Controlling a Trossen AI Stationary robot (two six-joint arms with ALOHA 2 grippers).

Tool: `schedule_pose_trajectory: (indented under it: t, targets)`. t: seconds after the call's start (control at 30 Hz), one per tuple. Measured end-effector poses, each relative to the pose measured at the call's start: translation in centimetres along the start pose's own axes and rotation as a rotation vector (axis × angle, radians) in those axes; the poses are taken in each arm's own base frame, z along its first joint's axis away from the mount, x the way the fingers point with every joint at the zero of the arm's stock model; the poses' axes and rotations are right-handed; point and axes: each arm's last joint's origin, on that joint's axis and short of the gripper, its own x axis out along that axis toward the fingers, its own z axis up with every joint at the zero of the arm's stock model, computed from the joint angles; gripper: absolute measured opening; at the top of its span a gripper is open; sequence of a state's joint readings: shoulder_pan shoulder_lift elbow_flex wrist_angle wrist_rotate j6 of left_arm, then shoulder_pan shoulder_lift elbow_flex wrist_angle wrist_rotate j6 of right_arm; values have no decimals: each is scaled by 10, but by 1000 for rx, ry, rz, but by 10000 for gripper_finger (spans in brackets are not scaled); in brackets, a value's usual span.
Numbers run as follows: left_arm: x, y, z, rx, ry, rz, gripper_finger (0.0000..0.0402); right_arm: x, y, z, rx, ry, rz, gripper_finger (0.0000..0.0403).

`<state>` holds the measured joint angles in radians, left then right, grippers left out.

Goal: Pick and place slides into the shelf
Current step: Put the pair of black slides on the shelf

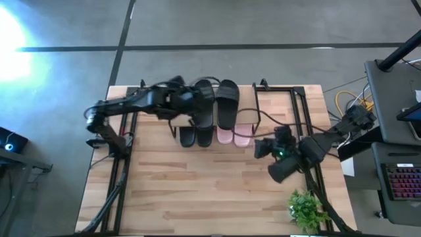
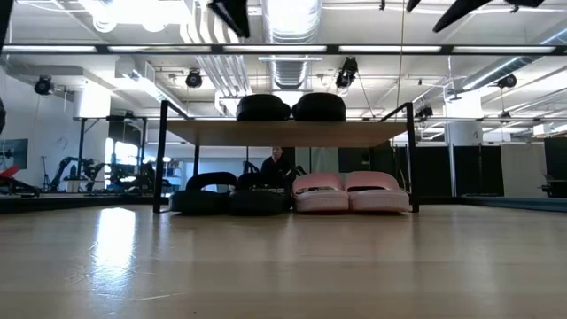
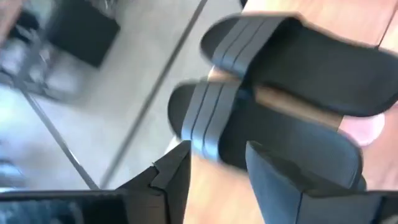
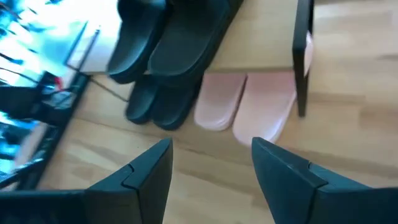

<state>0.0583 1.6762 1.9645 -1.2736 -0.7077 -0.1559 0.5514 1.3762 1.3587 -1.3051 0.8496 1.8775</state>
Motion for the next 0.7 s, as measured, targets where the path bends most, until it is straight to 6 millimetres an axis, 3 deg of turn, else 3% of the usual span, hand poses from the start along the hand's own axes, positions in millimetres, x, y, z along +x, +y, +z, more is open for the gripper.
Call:
schedule_pose_trajectory:
  t: [0.2,0.4,0.5,0.7]
  targets:
    - [0,33,-43,-239,54,-85,87,23,7,30,-99,26,-90,194]
    - [25,43,-84,-487,51,-200,31,53,2,63,-178,51,-209,148]
    - [41,46,-96,-591,19,-269,10,68,-1,81,-198,78,-238,112]
    - [61,60,-106,-656,46,-228,3,97,-2,114,-203,104,-197,24]
